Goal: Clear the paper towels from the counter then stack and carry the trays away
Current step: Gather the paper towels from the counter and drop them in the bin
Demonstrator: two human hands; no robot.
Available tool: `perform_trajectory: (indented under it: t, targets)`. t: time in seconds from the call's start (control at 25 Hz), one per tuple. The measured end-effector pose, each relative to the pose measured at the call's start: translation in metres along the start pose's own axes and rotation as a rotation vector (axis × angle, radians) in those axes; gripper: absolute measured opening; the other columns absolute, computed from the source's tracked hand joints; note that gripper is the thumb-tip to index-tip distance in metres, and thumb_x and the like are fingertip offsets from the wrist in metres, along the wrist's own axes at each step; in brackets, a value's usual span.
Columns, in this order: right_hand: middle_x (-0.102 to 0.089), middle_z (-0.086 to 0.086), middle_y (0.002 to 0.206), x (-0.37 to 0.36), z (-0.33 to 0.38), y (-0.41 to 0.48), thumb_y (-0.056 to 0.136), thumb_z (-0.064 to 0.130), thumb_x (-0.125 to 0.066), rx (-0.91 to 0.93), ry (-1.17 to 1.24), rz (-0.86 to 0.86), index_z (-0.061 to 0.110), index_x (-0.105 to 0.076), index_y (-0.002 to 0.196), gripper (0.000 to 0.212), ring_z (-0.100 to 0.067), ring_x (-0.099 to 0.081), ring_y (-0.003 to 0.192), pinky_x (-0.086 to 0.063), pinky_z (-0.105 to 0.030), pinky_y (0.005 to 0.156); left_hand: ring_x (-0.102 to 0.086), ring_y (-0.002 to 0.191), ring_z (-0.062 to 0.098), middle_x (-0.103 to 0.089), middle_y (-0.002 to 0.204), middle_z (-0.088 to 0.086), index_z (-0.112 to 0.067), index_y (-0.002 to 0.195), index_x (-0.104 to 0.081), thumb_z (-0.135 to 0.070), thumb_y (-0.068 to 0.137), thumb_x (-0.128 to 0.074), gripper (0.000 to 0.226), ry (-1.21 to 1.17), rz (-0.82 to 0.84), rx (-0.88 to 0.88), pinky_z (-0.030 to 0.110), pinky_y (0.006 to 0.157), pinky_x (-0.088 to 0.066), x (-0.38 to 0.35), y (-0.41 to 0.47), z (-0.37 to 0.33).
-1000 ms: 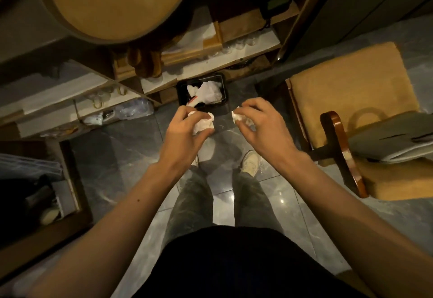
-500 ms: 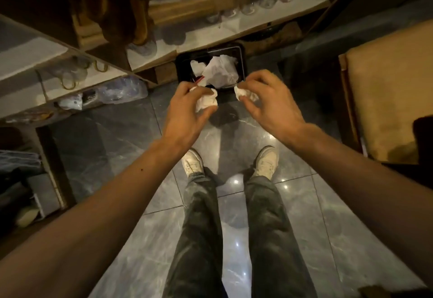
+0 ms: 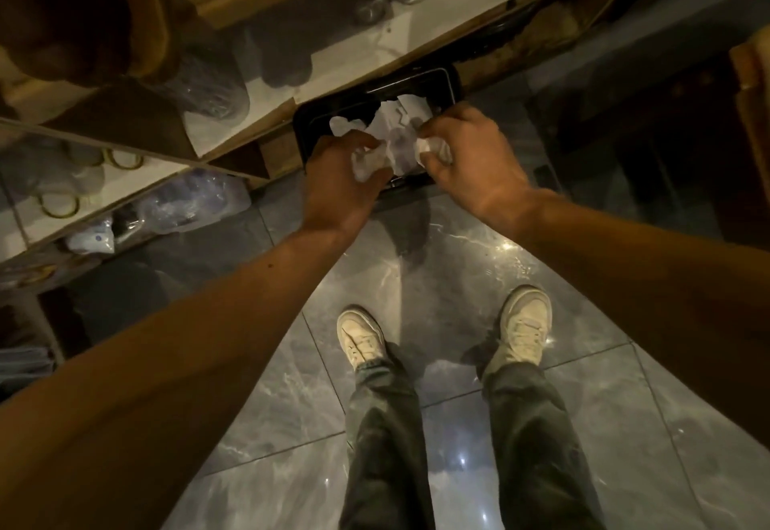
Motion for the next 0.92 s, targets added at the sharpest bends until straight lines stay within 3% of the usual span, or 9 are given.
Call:
perform_trajectory:
  t: [0.12, 0.2, 0.28, 0.4, 0.6, 0.92]
  targets:
    - [-0.051, -0.015, 0.132, -0.017, -0.007, 0.013, 0.090, 0.019, -0.062, 0.022, -0.010, 0.002, 0.013, -0.061, 0.126, 0.037, -0.038, -0.058, 0.110, -0.053, -0.046, 0.090, -0.060, 0.111, 0.031, -0.067, 0.114, 0.016, -0.008, 0.111, -0.066, -0.039, 0.079, -0.061, 0.045, -0.013, 0.023, 0.043, 0.047, 0.098, -0.047, -0.017, 0.019, 0.029]
    - [-0.050, -0.015, 0.133, -0.026, -0.014, 0.020, 0.089, 0.018, -0.062, 0.017, -0.023, 0.011, 0.013, -0.060, 0.128, 0.040, -0.038, -0.058, 0.109, -0.053, -0.044, 0.088, -0.058, 0.113, 0.029, -0.065, 0.118, 0.015, -0.009, 0.114, -0.065, -0.037, 0.083, -0.061, 0.042, 0.045, 0.070, 0.095, 0.036, 0.101, -0.044, -0.022, 0.033, 0.043]
    - [-0.048, -0.015, 0.134, -0.035, -0.018, 0.026, 0.088, 0.018, -0.061, 0.013, -0.027, 0.020, 0.013, -0.059, 0.128, 0.041, -0.039, -0.057, 0.109, -0.053, -0.045, 0.088, -0.058, 0.115, 0.027, -0.063, 0.122, 0.015, -0.010, 0.118, -0.064, -0.029, 0.086, -0.065, 0.037, 0.091, 0.086, 0.094, 0.026, 0.096, -0.041, -0.026, 0.041, 0.050]
    - [-0.048, -0.017, 0.130, -0.048, -0.018, 0.030, 0.088, 0.017, -0.061, 0.039, -0.044, 0.039, 0.011, -0.058, 0.127, 0.040, -0.040, -0.054, 0.112, -0.053, -0.048, 0.087, -0.060, 0.111, 0.021, -0.063, 0.122, 0.010, -0.017, 0.116, -0.065, -0.034, 0.086, -0.068, 0.035, 0.121, 0.096, 0.106, 0.019, 0.088, -0.040, -0.035, 0.046, 0.060]
    - [-0.049, -0.020, 0.127, -0.056, -0.022, 0.035, 0.087, 0.015, -0.064, 0.044, -0.017, 0.001, 0.008, -0.060, 0.125, 0.038, -0.039, -0.052, 0.113, -0.053, -0.046, 0.086, -0.062, 0.104, 0.023, -0.064, 0.116, 0.014, -0.013, 0.109, -0.067, -0.025, 0.081, -0.074, 0.031, 0.041, 0.052, 0.110, 0.031, 0.091, -0.051, -0.042, 0.047, 0.059]
    - [-0.041, -0.018, 0.142, -0.053, -0.029, 0.026, 0.087, 0.020, -0.067, 0.004, 0.017, 0.028, 0.008, -0.043, 0.142, 0.060, -0.036, -0.047, 0.126, -0.045, -0.041, 0.102, -0.058, 0.109, 0.024, -0.054, 0.127, 0.014, -0.015, 0.123, -0.058, -0.018, 0.078, -0.078, 0.049, -0.006, -0.009, 0.117, 0.035, 0.089, -0.053, -0.039, 0.035, 0.054]
Point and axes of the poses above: each hand's wrist, its own y-axis towards the middle knuckle, its own x-axis out of the back of the hand, z = x × y, the point moved 7 cm from there along y, towards the middle knuckle
